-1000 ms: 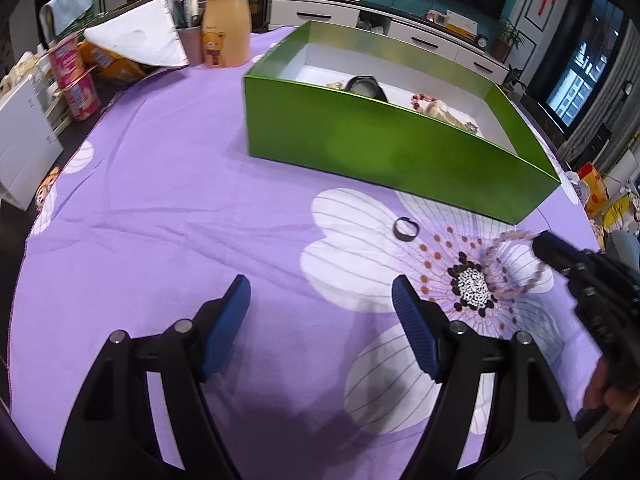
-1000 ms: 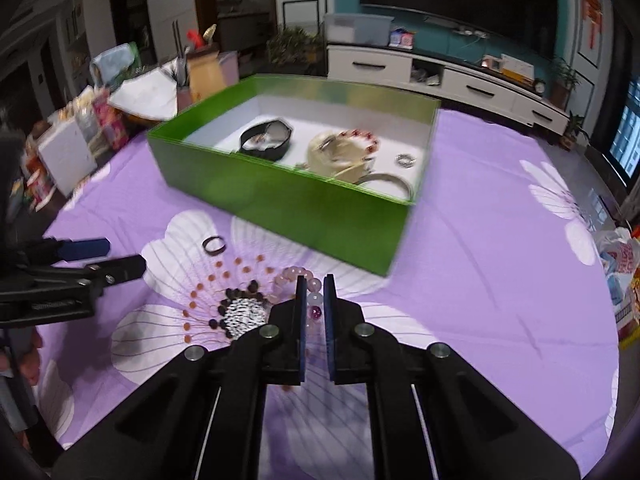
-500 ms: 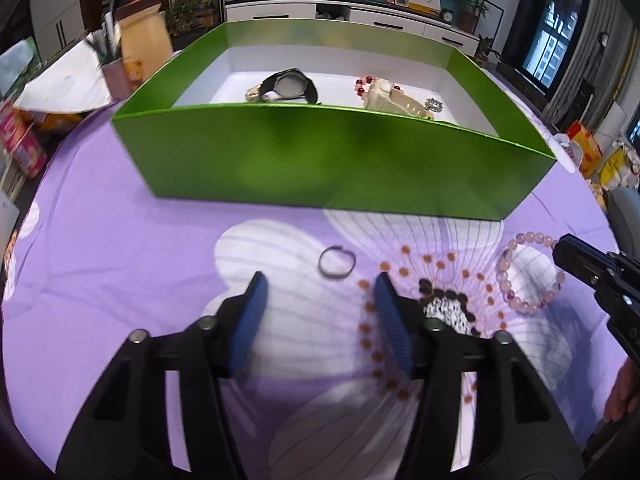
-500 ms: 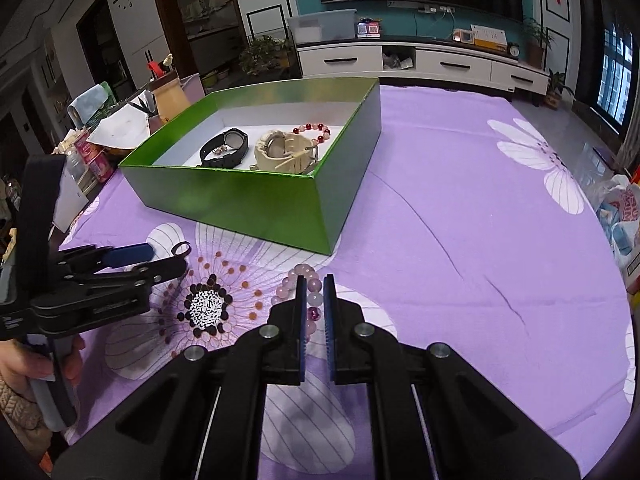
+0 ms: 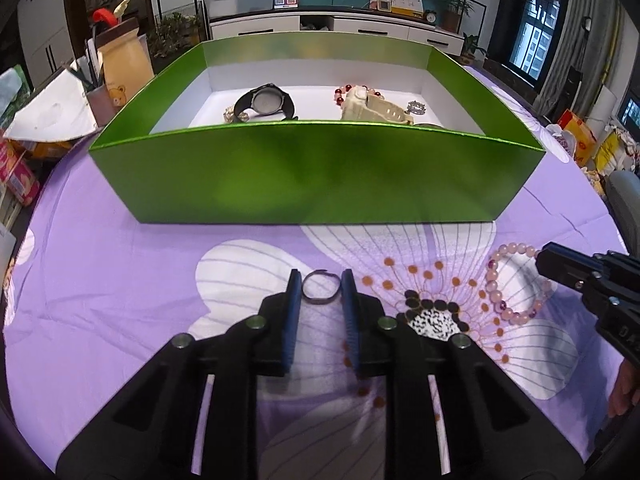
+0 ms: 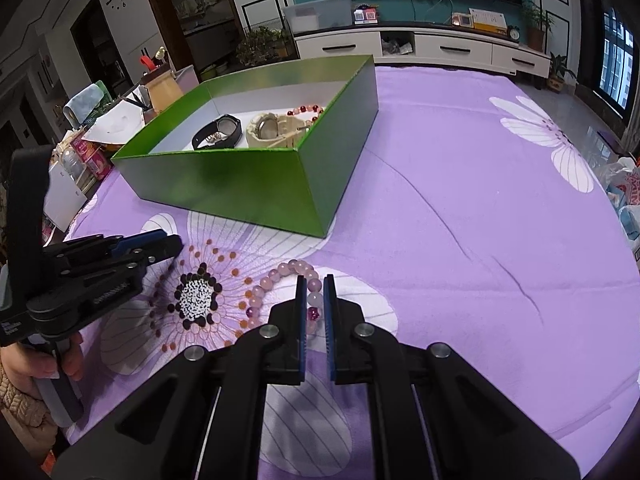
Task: Organize jewelry
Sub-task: 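Grasp the small black ring with the left tool while the right tool holds the bracelet, then carry the black ring and pink bracelet over the green box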
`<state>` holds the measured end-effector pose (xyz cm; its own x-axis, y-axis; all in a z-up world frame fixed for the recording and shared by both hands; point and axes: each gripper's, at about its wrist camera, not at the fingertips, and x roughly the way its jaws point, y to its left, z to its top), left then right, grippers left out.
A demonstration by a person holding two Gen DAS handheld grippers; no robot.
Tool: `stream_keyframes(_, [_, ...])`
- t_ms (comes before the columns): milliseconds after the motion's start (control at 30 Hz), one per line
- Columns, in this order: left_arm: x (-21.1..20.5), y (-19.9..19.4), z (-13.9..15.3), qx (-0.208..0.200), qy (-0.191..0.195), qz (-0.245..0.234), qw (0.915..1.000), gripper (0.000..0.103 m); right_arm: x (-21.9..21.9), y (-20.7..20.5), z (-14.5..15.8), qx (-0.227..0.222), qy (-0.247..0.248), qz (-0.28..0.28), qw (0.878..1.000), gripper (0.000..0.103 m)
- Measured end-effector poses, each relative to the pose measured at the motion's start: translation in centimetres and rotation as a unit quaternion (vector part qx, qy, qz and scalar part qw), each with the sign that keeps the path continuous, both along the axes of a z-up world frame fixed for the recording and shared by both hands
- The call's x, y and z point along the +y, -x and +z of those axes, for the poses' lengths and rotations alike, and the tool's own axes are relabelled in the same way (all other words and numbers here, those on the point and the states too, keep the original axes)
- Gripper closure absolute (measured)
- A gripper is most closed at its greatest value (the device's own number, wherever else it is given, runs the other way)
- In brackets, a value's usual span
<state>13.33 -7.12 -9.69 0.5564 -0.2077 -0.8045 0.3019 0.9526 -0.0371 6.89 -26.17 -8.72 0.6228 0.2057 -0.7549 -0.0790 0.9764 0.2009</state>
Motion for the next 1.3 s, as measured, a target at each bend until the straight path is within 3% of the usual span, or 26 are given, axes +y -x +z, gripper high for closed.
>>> stream_keyframes(600, [4.0,2.8,4.5,-0.026,0.064,0.020,0.9974,0.083,0.9,1.5,4.1,-0.054,0.012,0.009,0.998,0.095])
stream_keyframes(967, [4.9,3.2,8.1,-0.059,0.075,0.023,0.9951,0.083,1.1,2.0,7.4,-0.092,0.020,0.015,0.995,0.095])
stream_keyframes(1300, [5.5,1.2,10.5,-0.076,0.078,0.031,0.9936,0.083,1.4,0.6,9.8,-0.120,0.031,0.024,0.992,0.095])
